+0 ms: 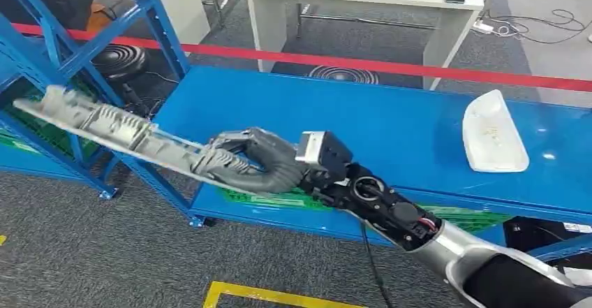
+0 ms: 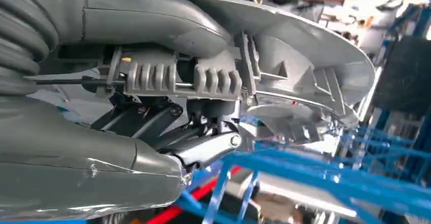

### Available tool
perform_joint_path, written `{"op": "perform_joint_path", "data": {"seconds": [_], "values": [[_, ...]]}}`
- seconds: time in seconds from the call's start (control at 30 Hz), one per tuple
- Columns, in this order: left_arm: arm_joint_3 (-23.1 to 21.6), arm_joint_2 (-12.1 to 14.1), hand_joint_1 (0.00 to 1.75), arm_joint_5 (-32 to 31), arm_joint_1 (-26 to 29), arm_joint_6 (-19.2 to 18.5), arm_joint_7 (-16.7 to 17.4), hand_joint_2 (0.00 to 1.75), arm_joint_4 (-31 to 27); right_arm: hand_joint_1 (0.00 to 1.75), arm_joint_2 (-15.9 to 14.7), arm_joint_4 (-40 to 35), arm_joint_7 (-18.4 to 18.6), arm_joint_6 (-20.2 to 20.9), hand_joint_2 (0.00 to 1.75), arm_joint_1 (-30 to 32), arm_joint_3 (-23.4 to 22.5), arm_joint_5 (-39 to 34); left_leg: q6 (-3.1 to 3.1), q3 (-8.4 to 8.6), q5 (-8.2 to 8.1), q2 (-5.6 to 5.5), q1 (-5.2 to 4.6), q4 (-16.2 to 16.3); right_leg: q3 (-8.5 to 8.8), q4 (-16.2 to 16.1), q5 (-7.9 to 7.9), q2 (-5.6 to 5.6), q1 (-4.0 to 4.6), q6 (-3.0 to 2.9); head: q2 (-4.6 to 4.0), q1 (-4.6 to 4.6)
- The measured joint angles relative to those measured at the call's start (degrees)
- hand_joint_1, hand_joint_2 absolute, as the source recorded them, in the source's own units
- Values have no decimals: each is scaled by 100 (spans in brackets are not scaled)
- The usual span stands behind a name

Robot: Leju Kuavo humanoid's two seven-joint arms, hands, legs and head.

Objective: Take the parts from the cabinet and place them on the table.

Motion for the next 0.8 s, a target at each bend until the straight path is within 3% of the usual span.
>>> {"op": "perform_joint_path", "data": {"seconds": [0.1,0.13,0.17,0.2,0.27,0.3,0.5,0.53,0.57,0.6,0.7,0.73,0.77,0.8], "values": [[0,11,0,0,11,0,0,175,0,175,48,0,-4,15,175,6,59,-4,31,-2,-10,-16,-8,-12,24,-39,6,-27,-5,37,0,-7],[0,9,0,0,13,0,0,175,-2,175,68,-2,-4,15,175,5,63,-4,67,40,20,-22,50,-98,40,-43,-8,-24,29,65,0,-9],[0,-2,0,0,14,0,0,175,0,175,74,-15,-4,15,175,9,72,-4,70,88,43,-30,80,-149,21,46,-75,80,0,84,0,9],[0,-2,0,0,13,0,0,175,0,175,74,-22,-11,17,175,2,79,-9,86,103,48,-30,92,-162,-89,289,-244,153,-1,97,0,20],[0,0,0,0,5,0,0,175,0,175,74,-28,-11,24,175,14,90,-9,101,115,40,-86,97,-162,-577,1309,-725,210,-15,119,0,92],[0,0,0,2,5,0,-2,175,0,175,74,-28,-22,37,175,29,96,-9,99,114,38,-116,99,-159,-779,1707,-857,211,-25,140,0,94],[0,0,0,7,6,0,-2,175,0,175,74,-28,-41,63,175,42,100,-9,92,117,33,-150,103,-157,-870,1860,-856,211,-40,156,0,100],[0,-2,0,9,8,0,0,175,0,175,74,-28,-52,100,175,54,109,6,84,125,28,-189,109,-157,-870,1832,-785,211,-55,164,0,103],[0,-7,0,35,16,0,0,175,0,175,76,-61,-98,225,175,104,131,52,-30,169,-31,-421,186,-92,-147,311,66,404,-143,203,0,133],[0,-2,0,37,10,0,0,175,0,175,79,-81,-103,249,175,106,140,87,-87,143,-57,-482,163,-44,-34,65,9,661,-160,213,0,166],[2,-2,0,46,19,2,-2,175,0,175,111,-136,-105,299,175,157,166,114,-231,116,-5,-630,220,-99,-22,55,-9,551,-89,54,0,116],[2,0,0,48,43,2,-2,175,0,175,129,-140,-107,304,175,160,168,114,-269,110,3,-672,223,-111,-7,27,17,496,-115,9,0,109],[2,7,0,48,51,2,-2,175,0,175,148,-157,-107,308,175,161,170,114,-275,104,-41,-556,232,-47,19,-16,39,423,-137,-38,0,94],[2,4,0,48,54,2,0,175,0,175,160,-166,-112,308,175,169,170,116,-289,-25,-210,-334,210,217,25,-26,40,381,-128,-74,0,4]]}}
